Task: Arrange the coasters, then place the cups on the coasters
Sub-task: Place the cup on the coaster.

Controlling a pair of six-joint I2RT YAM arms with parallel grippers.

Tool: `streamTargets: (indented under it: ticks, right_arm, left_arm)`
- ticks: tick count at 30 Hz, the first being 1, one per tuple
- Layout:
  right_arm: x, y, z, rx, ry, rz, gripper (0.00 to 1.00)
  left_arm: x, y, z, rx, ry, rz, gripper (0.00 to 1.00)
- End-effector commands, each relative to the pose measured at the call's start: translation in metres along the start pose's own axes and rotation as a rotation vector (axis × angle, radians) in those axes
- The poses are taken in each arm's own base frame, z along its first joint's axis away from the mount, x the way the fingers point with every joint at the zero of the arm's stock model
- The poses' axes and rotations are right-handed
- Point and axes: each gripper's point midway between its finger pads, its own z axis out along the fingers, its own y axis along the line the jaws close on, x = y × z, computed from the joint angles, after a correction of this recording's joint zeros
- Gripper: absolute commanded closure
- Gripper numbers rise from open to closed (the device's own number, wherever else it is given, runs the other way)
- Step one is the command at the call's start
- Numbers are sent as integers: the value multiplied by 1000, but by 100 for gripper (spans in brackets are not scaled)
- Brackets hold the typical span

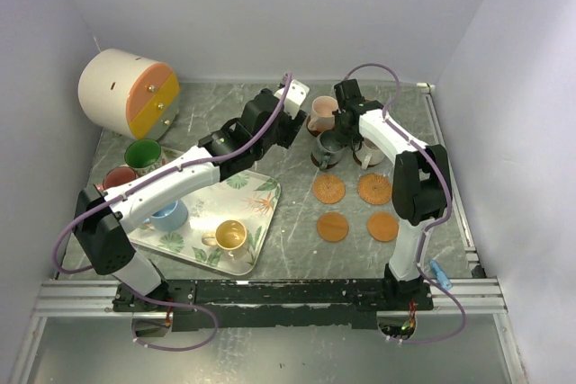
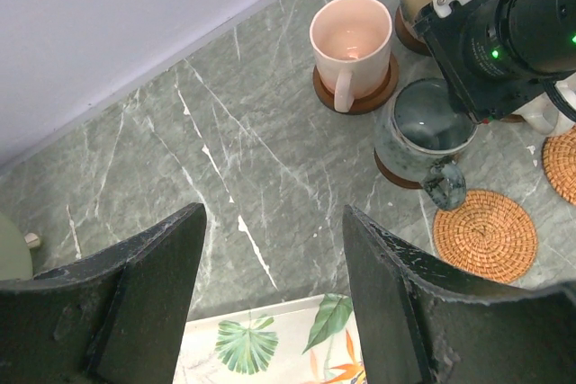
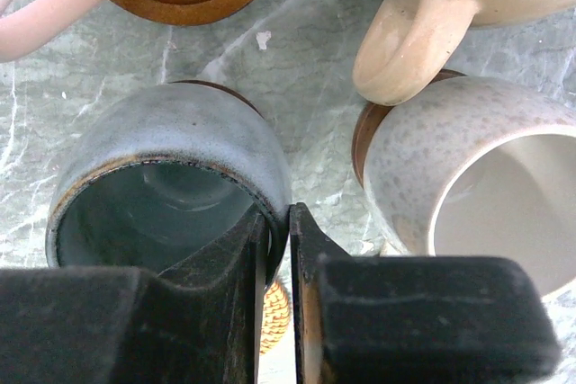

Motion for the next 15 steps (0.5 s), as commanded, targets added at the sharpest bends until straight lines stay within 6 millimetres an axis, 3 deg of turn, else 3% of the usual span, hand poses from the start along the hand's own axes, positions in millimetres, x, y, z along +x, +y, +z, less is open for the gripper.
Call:
streamTargets:
  ticks: [1, 15]
  right_arm:
    - [-24, 2, -18, -27, -96, 42, 86]
    - [-24, 4, -18, -41, -93, 38, 73]
  left_arm:
    - [-13, 0, -5, 11, -47, -10, 27]
    - [-12, -1, -4, 14, -42, -6, 27]
